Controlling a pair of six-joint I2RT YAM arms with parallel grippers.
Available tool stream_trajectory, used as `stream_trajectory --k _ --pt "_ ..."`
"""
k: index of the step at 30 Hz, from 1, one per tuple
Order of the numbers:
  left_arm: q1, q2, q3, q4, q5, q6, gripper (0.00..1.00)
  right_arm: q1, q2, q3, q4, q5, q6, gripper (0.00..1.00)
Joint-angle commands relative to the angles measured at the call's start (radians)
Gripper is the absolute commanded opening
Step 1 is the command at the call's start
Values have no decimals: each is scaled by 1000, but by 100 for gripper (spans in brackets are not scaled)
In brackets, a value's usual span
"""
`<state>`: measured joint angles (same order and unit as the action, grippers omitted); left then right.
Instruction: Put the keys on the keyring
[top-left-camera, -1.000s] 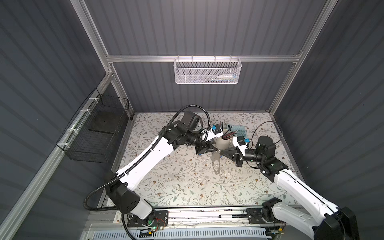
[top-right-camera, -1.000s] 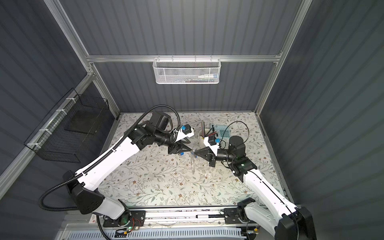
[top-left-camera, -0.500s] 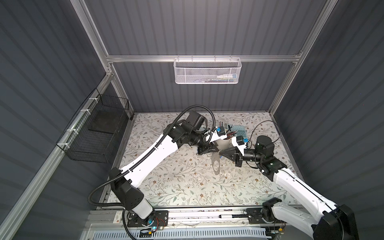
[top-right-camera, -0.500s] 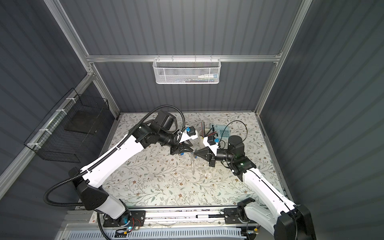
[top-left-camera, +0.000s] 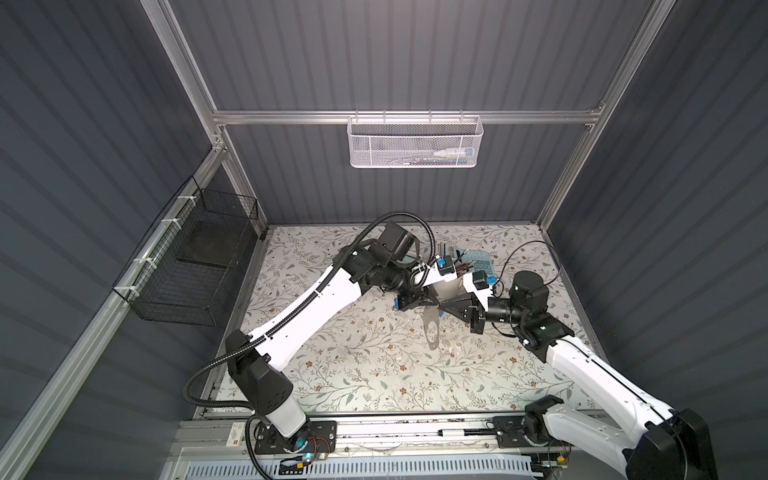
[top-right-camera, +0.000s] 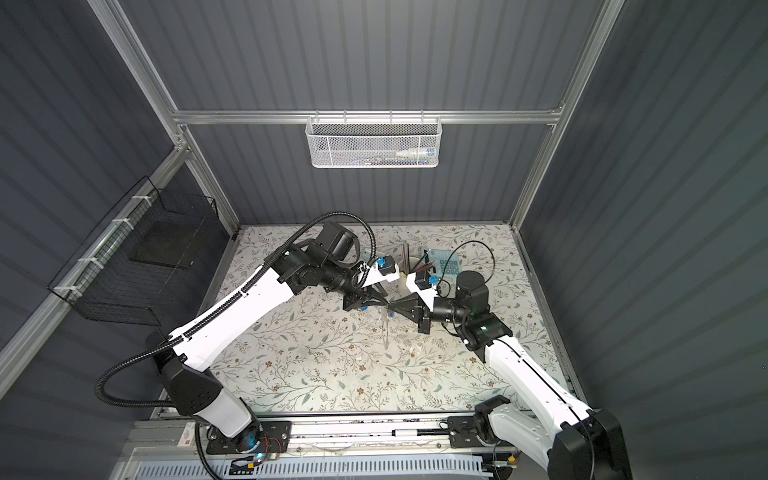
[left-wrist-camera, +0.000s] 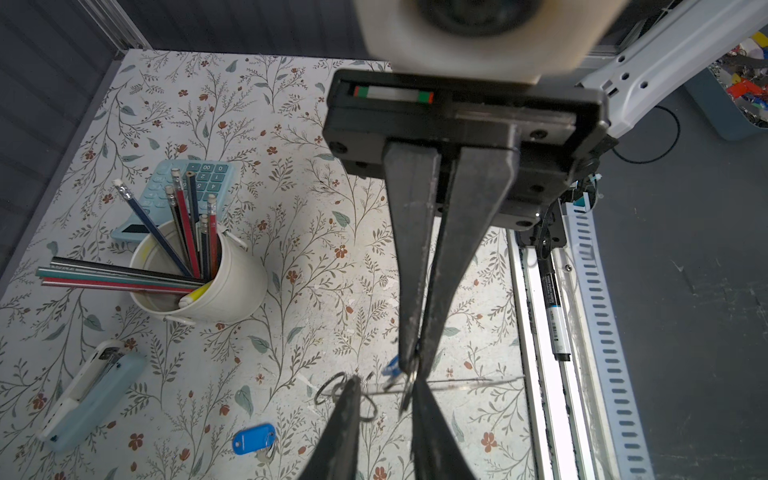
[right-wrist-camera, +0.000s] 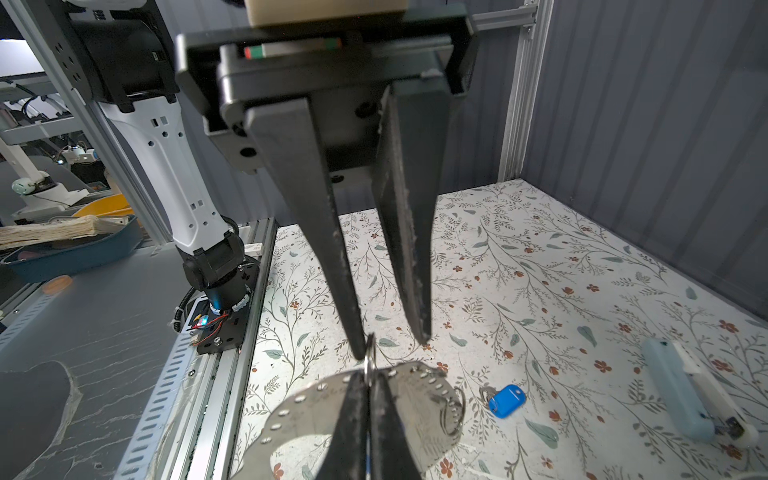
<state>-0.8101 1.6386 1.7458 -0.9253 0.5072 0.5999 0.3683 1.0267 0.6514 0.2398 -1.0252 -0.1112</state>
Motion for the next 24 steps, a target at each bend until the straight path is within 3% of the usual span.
stream_trajectory --k 1,13,19,24 --pt "-9 11 24 -25 5 18 20 6 1 25 44 -23 14 0" --pt "-21 22 19 -24 5 13 0 6 0 25 51 -23 24 0" --pt "-22 -14 -27 45 -11 -19 0 5 -9 21 57 -5 33 0" --pt "-20 -96 -113 175 -34 -74 0 4 -46 1 51 129 80 15"
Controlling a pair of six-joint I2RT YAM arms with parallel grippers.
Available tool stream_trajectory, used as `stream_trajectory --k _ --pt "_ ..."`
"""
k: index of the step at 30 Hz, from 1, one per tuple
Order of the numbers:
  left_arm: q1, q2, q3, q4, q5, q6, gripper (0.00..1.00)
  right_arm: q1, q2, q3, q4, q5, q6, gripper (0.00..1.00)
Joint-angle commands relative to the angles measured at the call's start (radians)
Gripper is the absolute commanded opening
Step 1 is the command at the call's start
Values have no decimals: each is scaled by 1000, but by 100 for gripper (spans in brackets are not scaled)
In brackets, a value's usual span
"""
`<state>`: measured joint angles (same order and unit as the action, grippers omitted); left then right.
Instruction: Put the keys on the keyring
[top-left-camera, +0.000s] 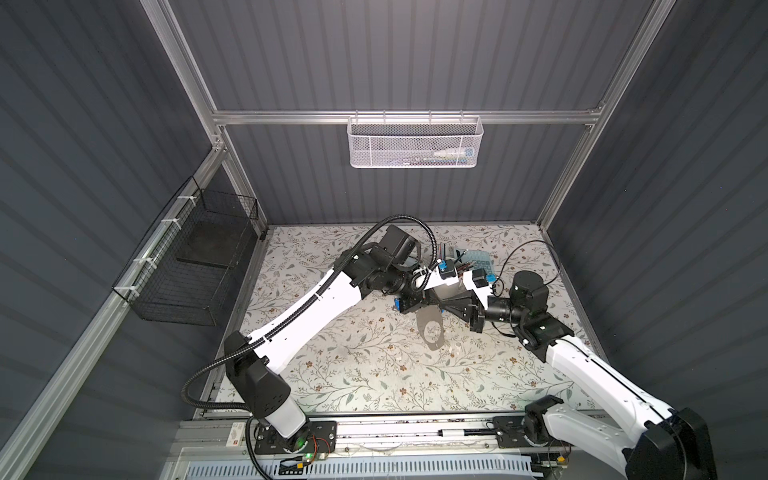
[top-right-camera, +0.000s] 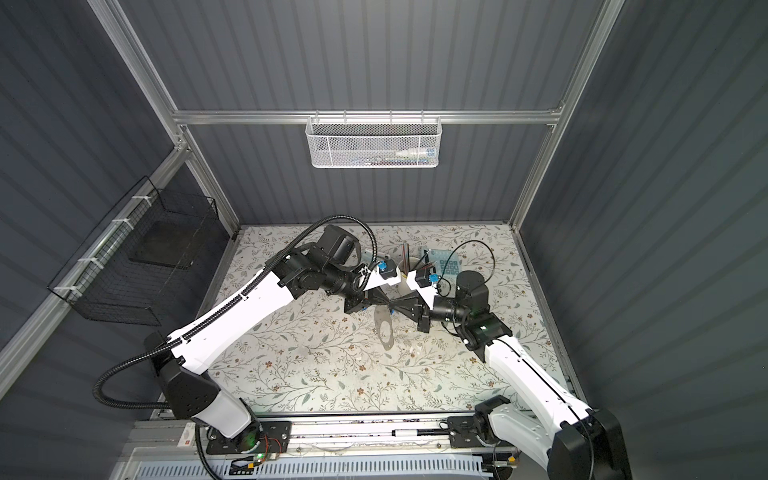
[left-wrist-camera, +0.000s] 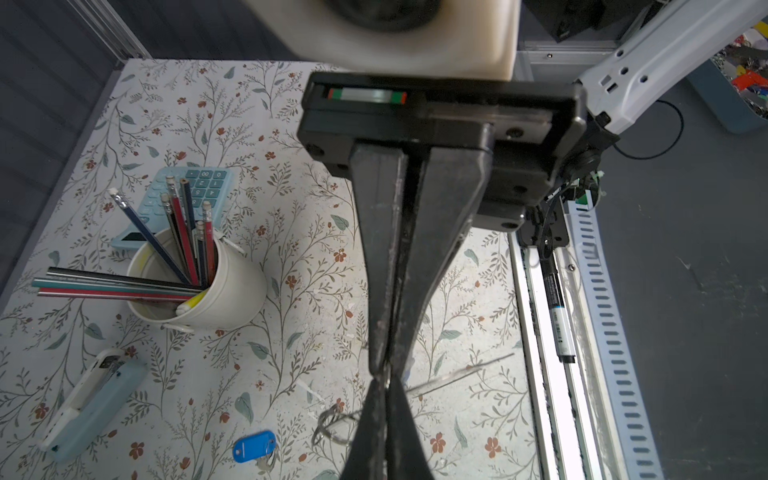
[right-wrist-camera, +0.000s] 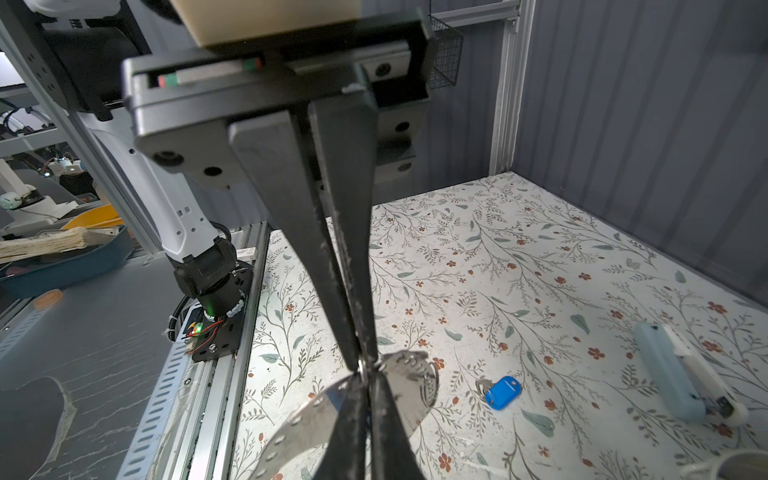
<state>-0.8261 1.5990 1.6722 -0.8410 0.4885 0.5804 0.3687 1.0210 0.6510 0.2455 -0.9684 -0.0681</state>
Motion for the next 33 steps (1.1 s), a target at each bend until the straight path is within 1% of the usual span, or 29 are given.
stream_trajectory --k 1,3,8,11,14,20,26,29,33 --pt "-4 -76 -61 123 -21 -66 0 4 -51 -8 55 116 65 17" --pt "-4 -108 -106 185 -22 -92 0 5 -72 -27 62 159 92 21" --pt "-5 -187 -243 401 5 -200 0 6 -131 -75 91 177 145 26" --pt "-5 -220 -338 531 21 -269 0 6 -153 -95 106 189 164 31" --pt "-5 -247 -416 677 36 -353 0 5 -156 -106 130 176 182 34" --pt "-4 -282 -563 978 64 -530 0 5 -139 -111 184 131 213 34" --pt "-4 -286 -654 1178 87 -669 0 5 -125 -105 204 122 224 29" --pt "-5 -290 -691 1260 70 -720 0 6 -122 -103 208 130 232 28" --pt "-4 -299 -737 1341 10 -768 0 6 -120 -107 226 158 257 30"
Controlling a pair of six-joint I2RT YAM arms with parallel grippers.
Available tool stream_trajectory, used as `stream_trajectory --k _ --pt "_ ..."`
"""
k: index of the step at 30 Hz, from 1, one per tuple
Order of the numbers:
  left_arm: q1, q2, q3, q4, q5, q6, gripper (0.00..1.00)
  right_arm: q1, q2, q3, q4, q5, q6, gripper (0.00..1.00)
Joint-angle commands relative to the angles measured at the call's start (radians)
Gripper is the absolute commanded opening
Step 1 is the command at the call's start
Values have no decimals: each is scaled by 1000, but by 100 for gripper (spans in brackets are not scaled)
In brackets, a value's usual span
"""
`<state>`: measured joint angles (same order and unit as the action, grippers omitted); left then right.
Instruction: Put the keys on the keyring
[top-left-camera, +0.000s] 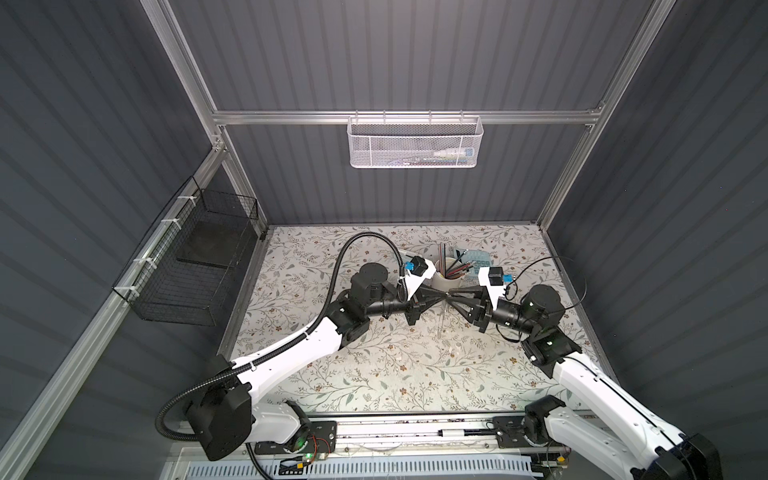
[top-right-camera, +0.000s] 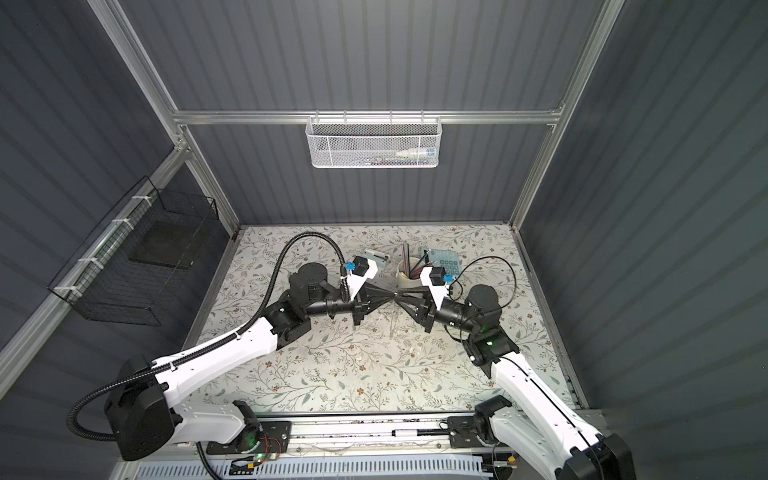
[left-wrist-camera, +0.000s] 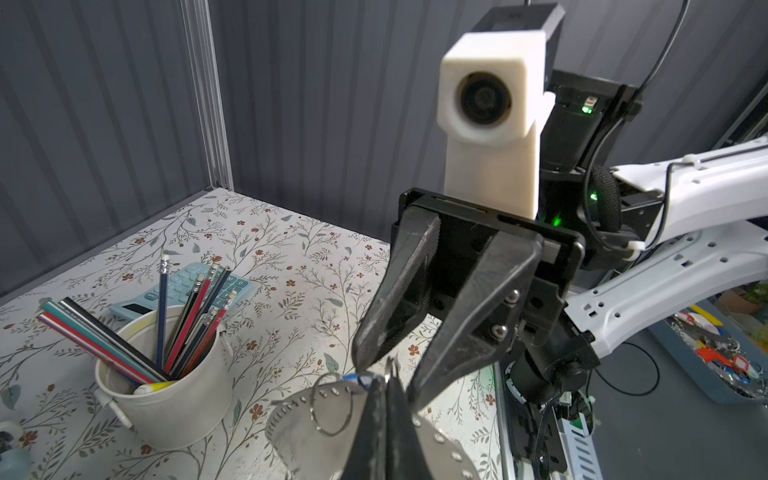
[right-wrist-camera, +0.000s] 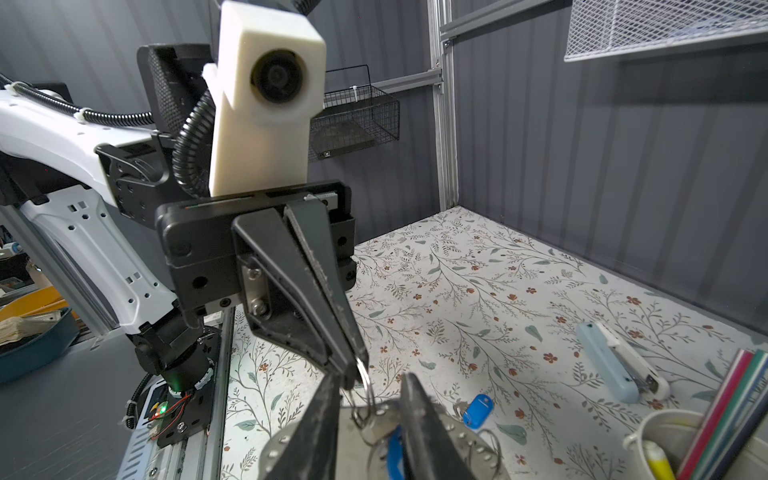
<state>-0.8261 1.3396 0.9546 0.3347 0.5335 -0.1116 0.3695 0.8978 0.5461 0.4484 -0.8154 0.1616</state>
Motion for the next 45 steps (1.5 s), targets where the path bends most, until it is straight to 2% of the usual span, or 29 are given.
stream_trajectory --k 1,10,17,28,35,45 --pt "-4 -42 -36 203 -40 -95 0 5 5 -5 32 3 34 30" --pt "-5 -21 -114 432 -48 -237 0 4 24 -21 97 5 99 30" --pt "-5 -4 -150 544 -69 -303 0 5 41 -25 139 -4 132 29" --pt "-6 12 -163 570 -87 -326 0 15 75 -25 210 -31 187 11" --pt "-7 21 -164 585 -140 -341 0 39 87 -25 197 -15 165 1" --pt "-8 20 -151 579 -189 -321 0 57 73 -48 142 24 140 0"
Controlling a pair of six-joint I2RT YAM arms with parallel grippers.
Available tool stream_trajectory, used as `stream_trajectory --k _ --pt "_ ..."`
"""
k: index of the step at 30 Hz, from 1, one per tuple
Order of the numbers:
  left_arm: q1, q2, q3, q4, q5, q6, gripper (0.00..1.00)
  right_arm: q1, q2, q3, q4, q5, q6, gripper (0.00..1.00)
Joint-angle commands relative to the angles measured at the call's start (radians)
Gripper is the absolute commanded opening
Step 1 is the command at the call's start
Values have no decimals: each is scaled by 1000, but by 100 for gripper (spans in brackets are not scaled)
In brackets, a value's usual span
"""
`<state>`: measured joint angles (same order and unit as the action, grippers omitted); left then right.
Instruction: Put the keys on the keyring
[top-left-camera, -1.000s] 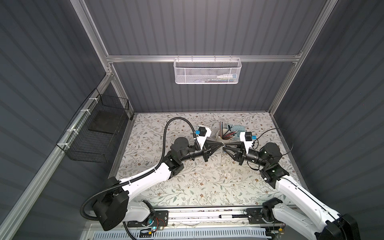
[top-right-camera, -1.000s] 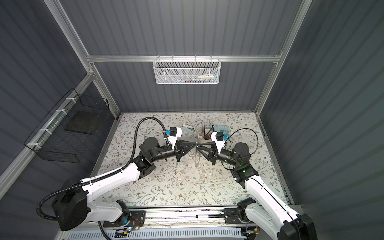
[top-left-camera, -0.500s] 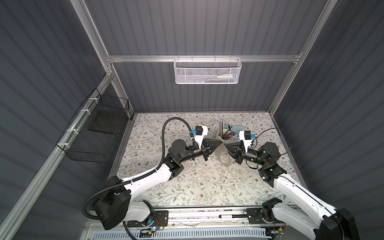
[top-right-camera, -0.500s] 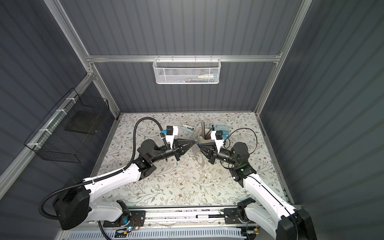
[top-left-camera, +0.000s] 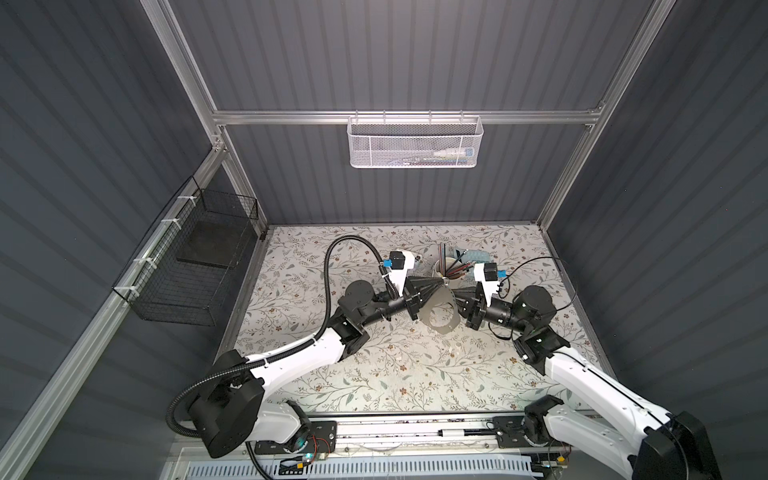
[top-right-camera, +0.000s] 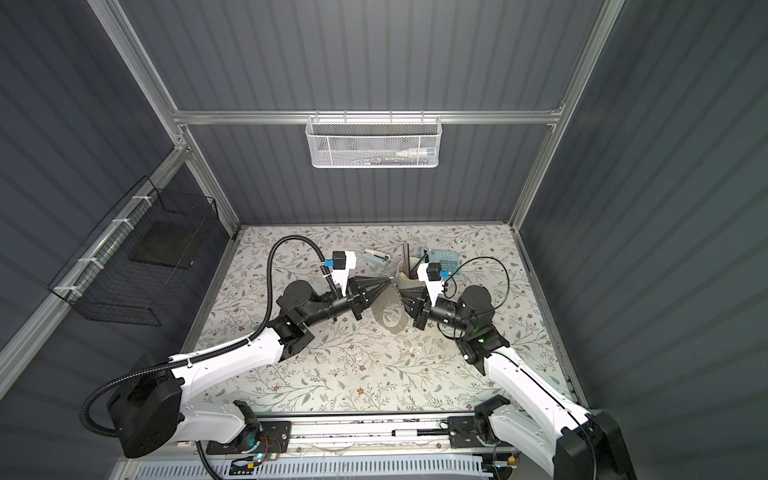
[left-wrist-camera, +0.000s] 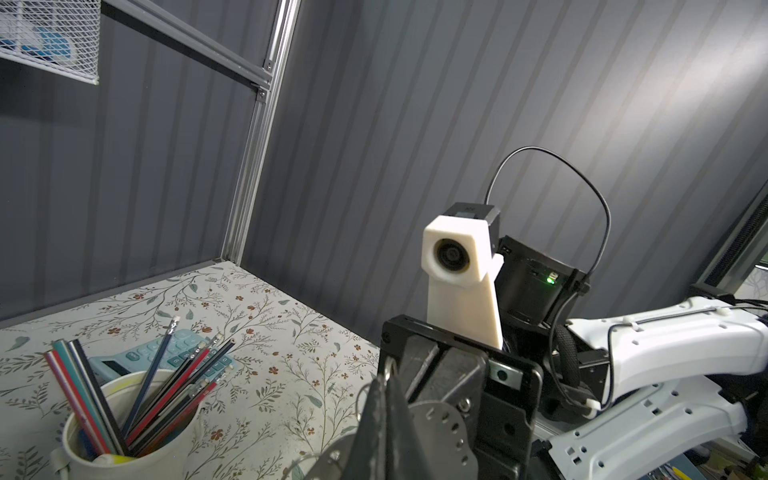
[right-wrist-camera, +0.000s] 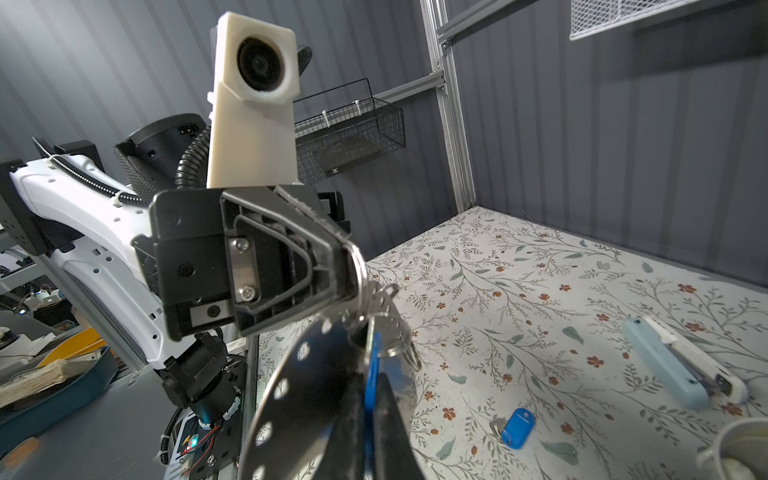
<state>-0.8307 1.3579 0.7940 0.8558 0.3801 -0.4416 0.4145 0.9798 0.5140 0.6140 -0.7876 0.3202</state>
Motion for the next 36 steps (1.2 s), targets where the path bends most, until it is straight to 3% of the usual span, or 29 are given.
stream_trajectory --k 1,19,36 --pt "-2 6 13 62 -32 9 0 13 -10 -18 -31 -1 -22 0" --pt "-3 87 43 172 -24 -29 0 46 42 -13 -29 20 -23 0" --pt "4 18 -13 58 -13 -44 0 3 -57 -28 -122 164 -48 3"
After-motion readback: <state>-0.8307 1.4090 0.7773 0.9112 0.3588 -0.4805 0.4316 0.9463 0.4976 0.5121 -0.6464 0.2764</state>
